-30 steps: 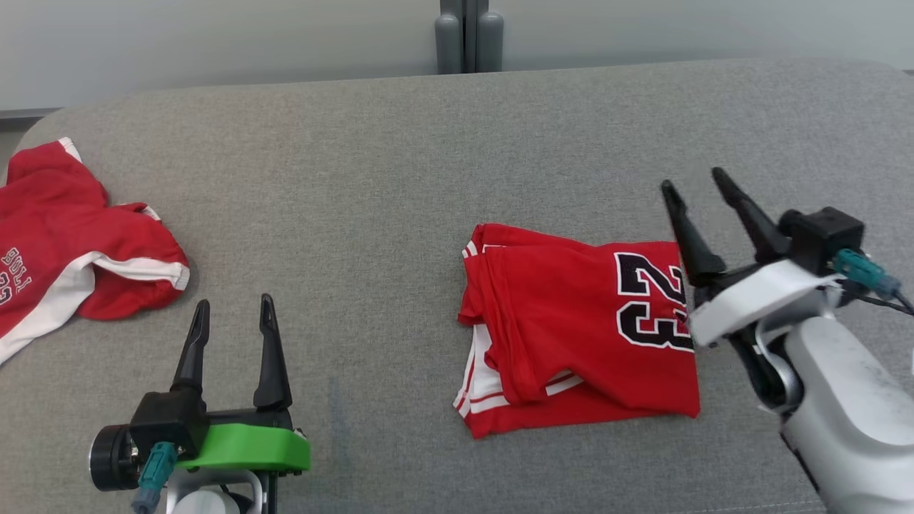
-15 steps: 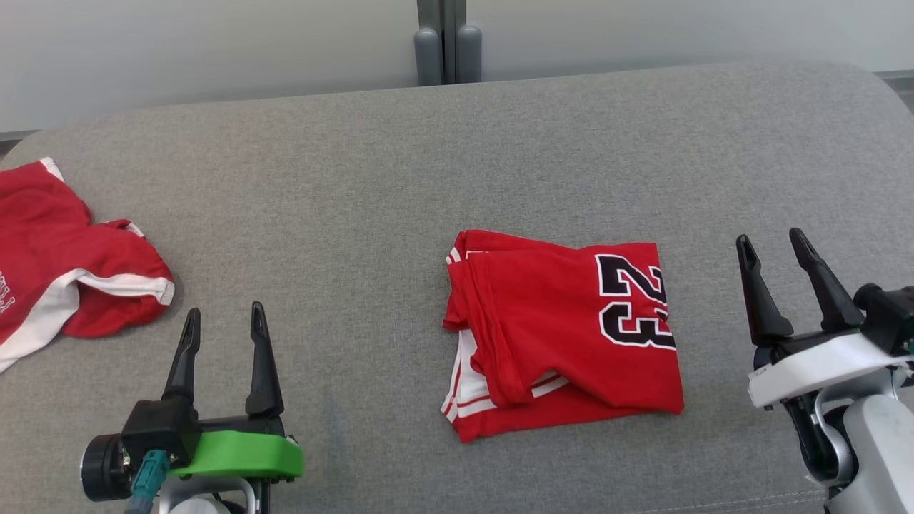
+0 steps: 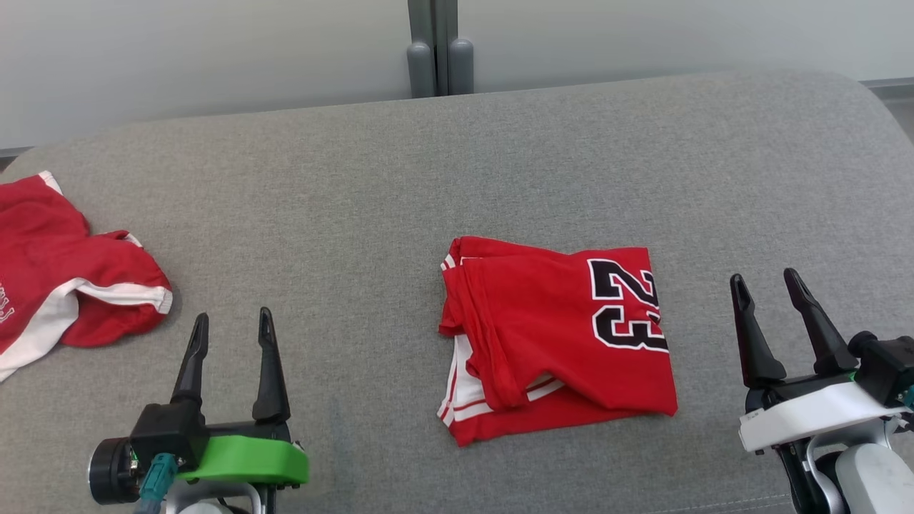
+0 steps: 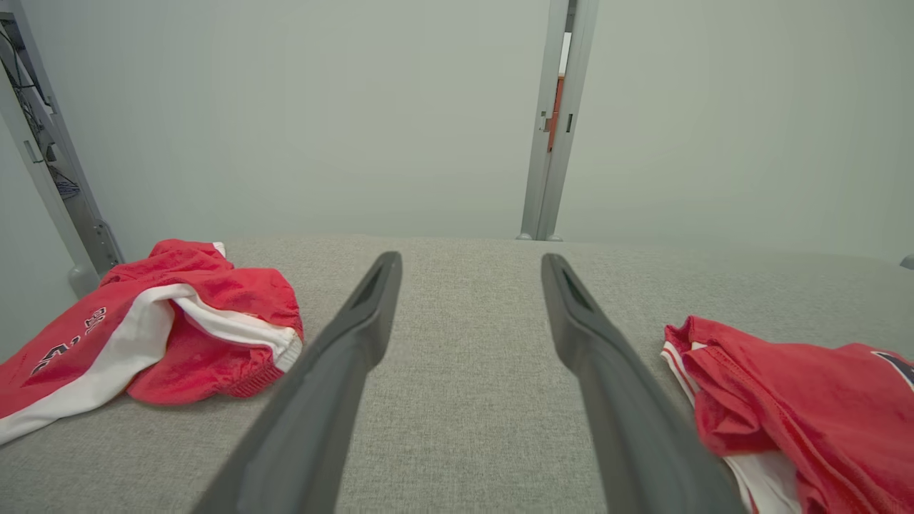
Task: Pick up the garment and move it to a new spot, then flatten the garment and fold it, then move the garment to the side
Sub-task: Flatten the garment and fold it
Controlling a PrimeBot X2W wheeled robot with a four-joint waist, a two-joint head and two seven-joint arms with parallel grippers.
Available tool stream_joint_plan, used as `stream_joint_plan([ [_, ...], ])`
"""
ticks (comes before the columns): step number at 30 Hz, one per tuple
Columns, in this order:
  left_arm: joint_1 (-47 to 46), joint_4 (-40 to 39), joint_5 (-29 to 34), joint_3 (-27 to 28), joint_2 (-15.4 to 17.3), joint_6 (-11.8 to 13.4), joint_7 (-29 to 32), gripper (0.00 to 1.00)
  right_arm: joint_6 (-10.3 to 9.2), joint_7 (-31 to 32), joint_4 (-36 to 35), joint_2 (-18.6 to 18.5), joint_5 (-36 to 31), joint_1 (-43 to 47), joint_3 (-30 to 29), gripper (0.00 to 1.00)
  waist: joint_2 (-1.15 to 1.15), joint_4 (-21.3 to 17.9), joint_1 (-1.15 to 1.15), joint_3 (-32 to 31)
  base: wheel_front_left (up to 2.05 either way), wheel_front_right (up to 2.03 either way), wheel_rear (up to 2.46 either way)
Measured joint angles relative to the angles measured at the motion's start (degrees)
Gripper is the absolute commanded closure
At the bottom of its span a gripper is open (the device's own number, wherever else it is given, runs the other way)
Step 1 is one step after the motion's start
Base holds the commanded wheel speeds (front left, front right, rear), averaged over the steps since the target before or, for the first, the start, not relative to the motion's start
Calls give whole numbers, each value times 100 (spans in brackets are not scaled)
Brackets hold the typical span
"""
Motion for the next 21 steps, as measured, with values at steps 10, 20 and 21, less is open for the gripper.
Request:
stream_joint_plan([
  [10,35,288,45,-614,0,-247,0,0,0,-1,-167,123,-190,204,-2,0,0,-36,0,-68,0,0,0],
  [20,-204,1063,-1,-2029,-7,-508,0,0,0,-4,-166,129,-241,176,122,0,0,-219,0,-14,0,0,0],
  [21,-239,1167,-26,-2159,-8,-532,-1,0,0,-4,-166,124,-241,167,136,0,0,-246,0,-5,0,0,0],
])
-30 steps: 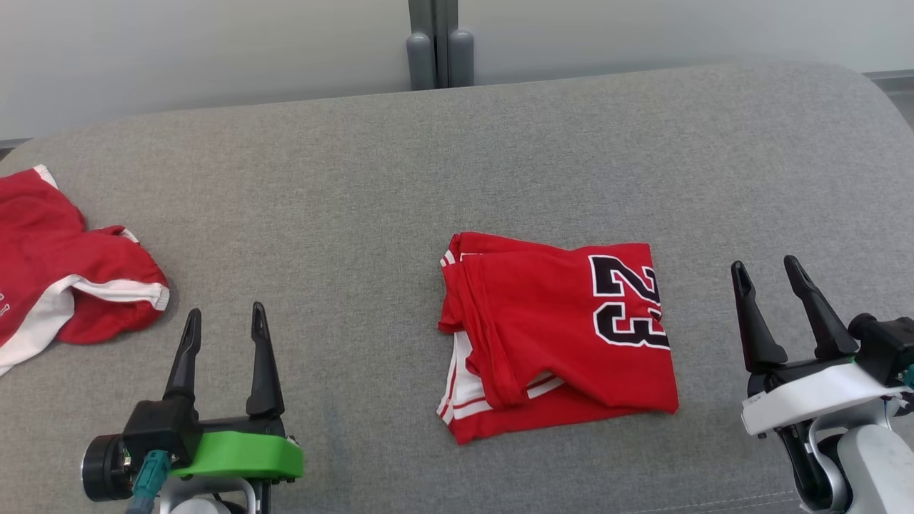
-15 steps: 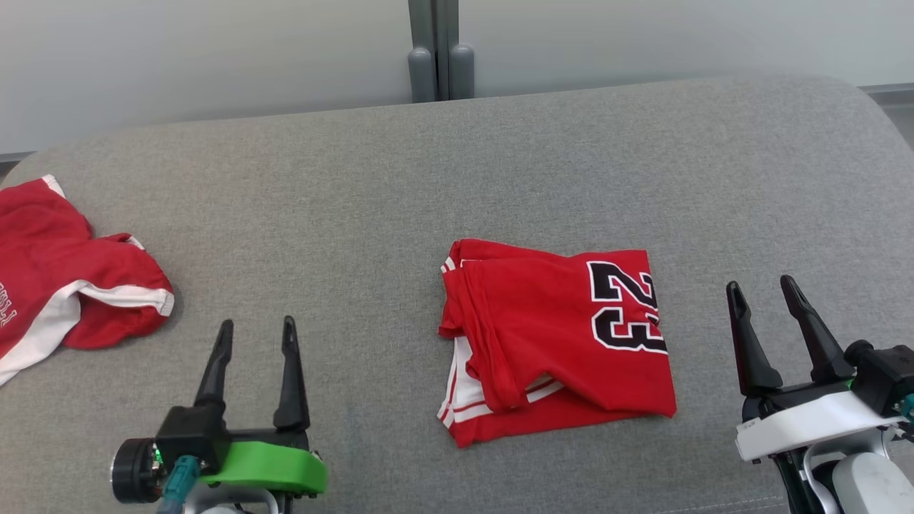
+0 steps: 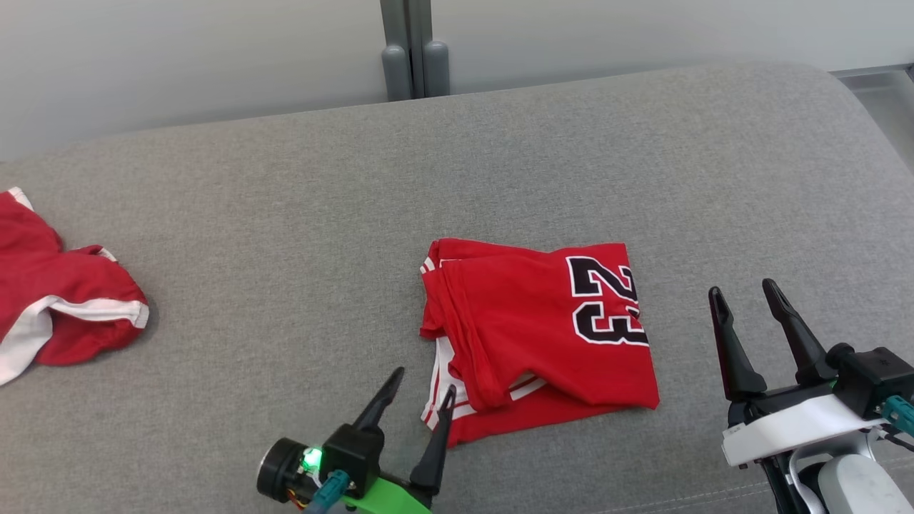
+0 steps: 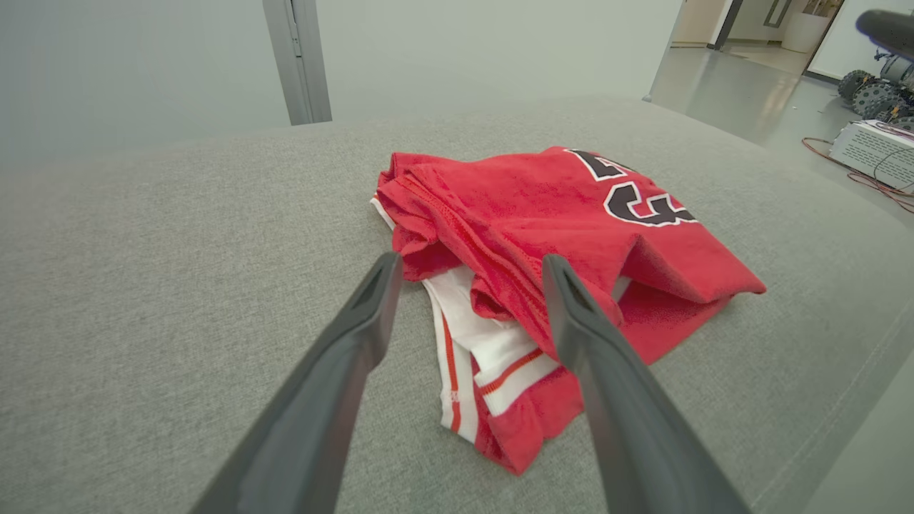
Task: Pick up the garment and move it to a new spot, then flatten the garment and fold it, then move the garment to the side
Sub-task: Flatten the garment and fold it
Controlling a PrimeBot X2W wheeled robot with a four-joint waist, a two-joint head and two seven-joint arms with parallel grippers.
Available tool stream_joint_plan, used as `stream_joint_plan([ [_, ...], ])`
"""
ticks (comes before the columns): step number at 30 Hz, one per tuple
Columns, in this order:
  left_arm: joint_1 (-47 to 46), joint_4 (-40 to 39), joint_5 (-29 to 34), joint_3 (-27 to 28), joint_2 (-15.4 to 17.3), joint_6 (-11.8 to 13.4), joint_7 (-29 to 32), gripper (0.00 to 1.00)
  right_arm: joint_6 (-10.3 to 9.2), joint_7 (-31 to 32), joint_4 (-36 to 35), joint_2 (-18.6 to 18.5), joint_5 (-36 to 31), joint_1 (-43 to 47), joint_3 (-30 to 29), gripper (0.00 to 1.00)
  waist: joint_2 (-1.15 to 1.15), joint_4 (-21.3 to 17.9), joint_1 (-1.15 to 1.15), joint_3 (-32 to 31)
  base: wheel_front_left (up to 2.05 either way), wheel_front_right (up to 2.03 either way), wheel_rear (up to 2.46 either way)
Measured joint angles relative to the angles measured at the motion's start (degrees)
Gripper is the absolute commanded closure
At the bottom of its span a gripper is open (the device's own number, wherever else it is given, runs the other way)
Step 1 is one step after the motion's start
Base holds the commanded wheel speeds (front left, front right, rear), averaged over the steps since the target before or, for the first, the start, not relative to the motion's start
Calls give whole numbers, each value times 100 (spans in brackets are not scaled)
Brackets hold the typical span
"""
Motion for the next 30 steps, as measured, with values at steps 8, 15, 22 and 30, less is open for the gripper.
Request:
stream_joint_plan([
  [8,-396,747,-254,-837,-2,-73,1,0,0,0,11,10,14,-82,183,0,0,-235,0,98,0,0,0],
  [15,-731,1224,-606,-1155,-2,41,1,0,1,0,69,0,67,-182,263,0,0,-436,0,194,0,0,0],
  [22,-961,1529,-951,-1316,-2,135,1,100,0,0,76,21,80,-185,238,0,0,-491,0,236,0,0,0],
  [30,-1043,1421,-877,-1234,-2,283,1,100,0,0,81,71,54,-174,177,0,0,-361,0,195,0,0,0],
])
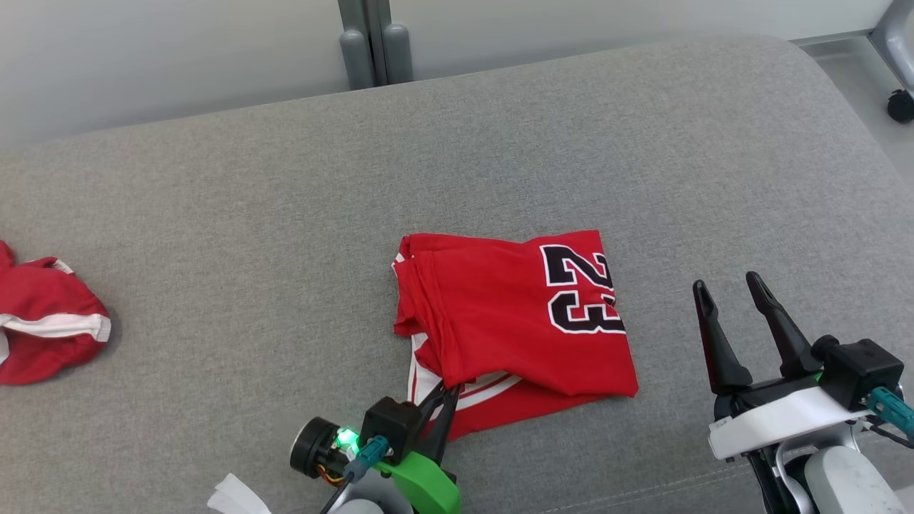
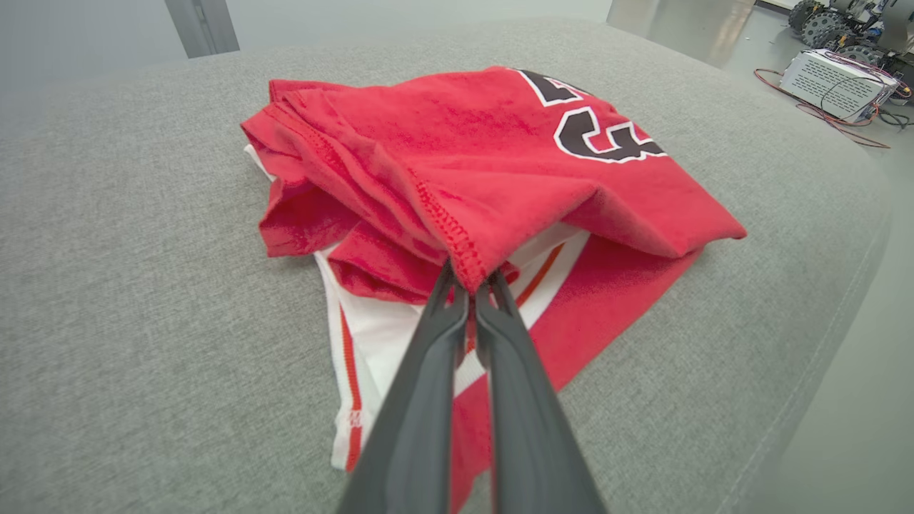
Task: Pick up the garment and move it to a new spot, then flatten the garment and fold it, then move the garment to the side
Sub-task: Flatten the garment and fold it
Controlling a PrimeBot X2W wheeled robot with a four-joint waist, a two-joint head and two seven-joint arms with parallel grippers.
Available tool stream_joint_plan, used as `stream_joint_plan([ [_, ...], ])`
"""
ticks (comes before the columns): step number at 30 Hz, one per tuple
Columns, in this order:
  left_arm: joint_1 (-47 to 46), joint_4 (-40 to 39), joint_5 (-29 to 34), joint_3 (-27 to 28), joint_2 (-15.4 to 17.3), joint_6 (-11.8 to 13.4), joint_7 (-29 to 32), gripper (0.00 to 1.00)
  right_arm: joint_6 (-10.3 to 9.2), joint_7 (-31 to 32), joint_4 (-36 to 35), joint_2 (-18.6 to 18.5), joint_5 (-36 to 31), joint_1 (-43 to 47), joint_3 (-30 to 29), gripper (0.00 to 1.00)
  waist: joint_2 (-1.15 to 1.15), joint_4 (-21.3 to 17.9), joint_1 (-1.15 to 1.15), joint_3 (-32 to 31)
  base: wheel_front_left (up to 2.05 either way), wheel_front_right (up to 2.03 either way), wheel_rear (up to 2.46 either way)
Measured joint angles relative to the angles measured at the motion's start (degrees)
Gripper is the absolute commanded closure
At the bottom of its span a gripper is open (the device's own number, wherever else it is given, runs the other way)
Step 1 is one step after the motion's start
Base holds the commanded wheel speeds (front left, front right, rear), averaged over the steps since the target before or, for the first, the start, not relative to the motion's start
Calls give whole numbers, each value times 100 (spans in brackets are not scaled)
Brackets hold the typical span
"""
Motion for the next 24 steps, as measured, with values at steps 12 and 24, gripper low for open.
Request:
stream_joint_plan([
  [12,353,-260,288,216,82,7,0,66,0,0,44,3,-7,76,-112,0,0,152,0,-82,0,0,0],
  [24,677,-1441,323,1015,64,181,-1,0,0,0,46,4,-47,96,-148,0,0,303,0,-192,0,0,0],
])
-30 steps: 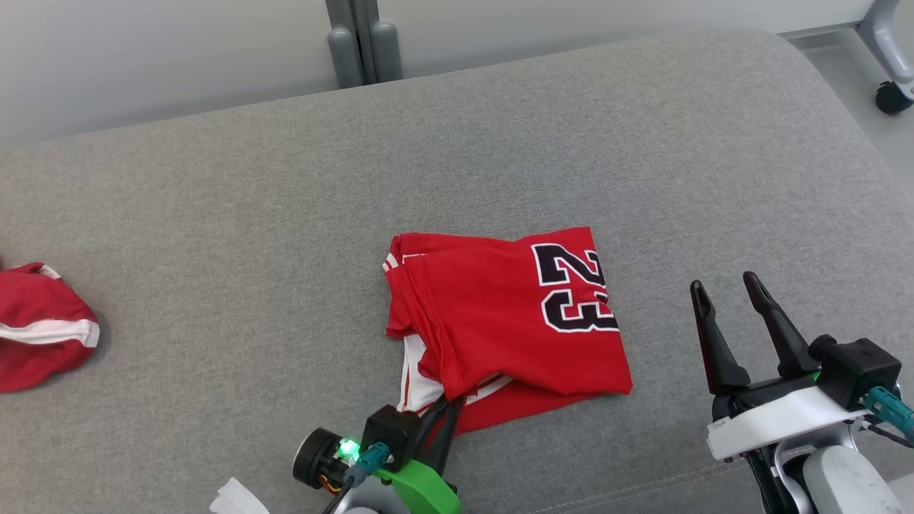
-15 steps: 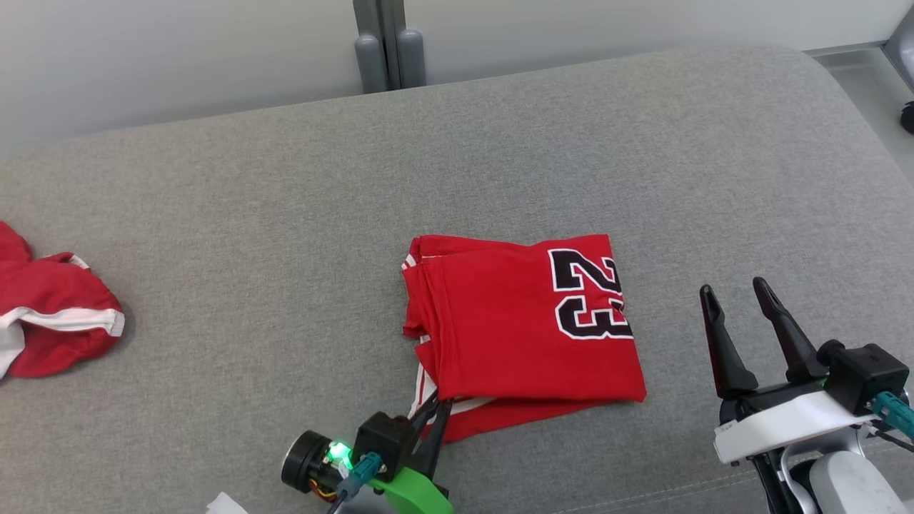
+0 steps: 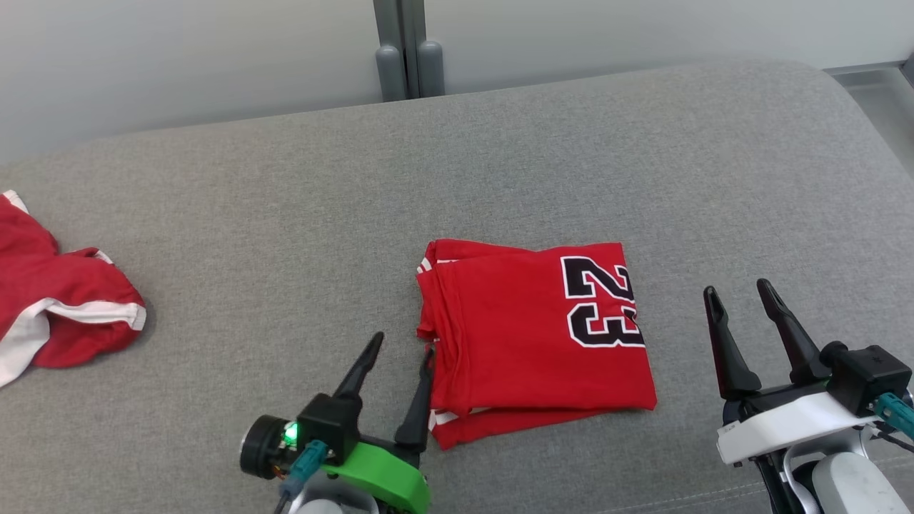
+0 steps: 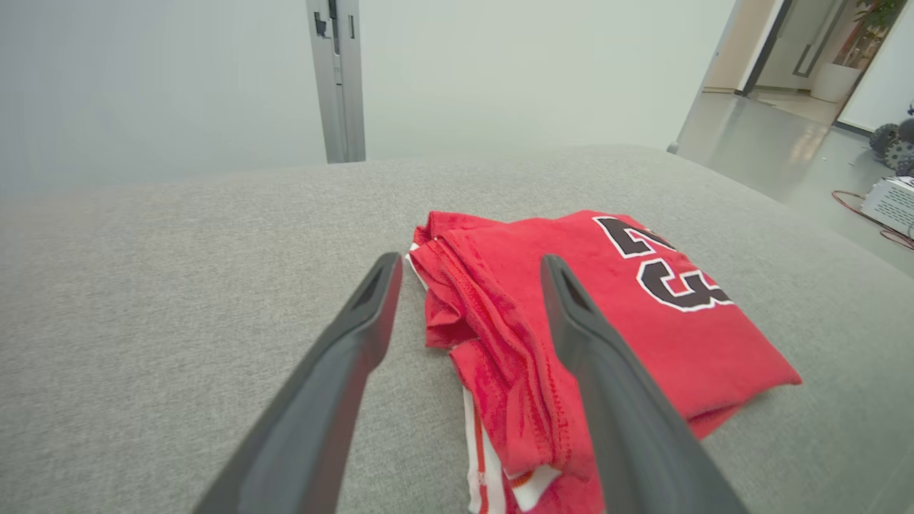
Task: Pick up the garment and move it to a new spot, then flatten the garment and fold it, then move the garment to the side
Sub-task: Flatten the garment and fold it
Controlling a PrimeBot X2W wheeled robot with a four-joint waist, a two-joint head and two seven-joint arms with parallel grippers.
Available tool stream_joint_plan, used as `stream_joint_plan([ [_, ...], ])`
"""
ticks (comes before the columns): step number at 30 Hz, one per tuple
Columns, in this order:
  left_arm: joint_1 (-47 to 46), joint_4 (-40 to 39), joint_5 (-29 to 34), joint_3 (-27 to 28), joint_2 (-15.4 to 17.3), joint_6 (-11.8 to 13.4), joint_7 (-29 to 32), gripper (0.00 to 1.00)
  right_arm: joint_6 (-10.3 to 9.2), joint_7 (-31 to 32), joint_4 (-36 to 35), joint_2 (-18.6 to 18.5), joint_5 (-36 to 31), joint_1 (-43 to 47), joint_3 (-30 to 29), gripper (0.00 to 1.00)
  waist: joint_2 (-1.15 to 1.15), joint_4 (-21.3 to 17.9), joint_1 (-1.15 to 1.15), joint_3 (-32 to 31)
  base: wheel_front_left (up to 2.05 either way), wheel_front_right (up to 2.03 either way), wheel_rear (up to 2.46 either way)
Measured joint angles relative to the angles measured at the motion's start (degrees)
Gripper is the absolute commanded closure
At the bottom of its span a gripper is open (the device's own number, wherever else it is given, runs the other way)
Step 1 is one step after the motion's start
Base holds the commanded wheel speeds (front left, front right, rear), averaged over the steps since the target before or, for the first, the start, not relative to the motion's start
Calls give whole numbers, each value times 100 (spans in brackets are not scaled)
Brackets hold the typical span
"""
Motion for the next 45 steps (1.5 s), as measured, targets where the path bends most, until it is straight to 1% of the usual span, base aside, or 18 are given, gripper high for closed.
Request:
stream_joint_plan([
  [5,154,-527,165,646,134,119,1,0,0,0,-22,-12,-63,2,35,0,0,75,0,-113,0,0,0],
  [9,298,-799,281,1054,209,133,0,0,0,0,-15,-13,-77,23,67,0,0,116,0,-235,0,0,0],
  [13,541,-914,368,1413,277,133,1,0,0,0,-1,-11,-115,77,80,0,0,144,0,-386,0,0,0],
  [23,873,-1127,542,2197,278,126,1,0,0,0,-65,-5,-249,300,56,0,0,214,0,-586,0,0,0],
  [25,939,-1146,556,2328,279,81,1,0,1,0,-73,-22,-265,370,7,0,0,223,0,-609,0,0,0],
  [34,1217,-1109,553,2684,296,-111,1,0,0,91,-115,-92,-256,541,-175,0,0,266,0,-684,0,0,0],
  [45,1336,-895,616,2675,338,-253,1,0,0,337,-266,24,-257,776,-252,0,0,402,0,-699,0,0,0],
])
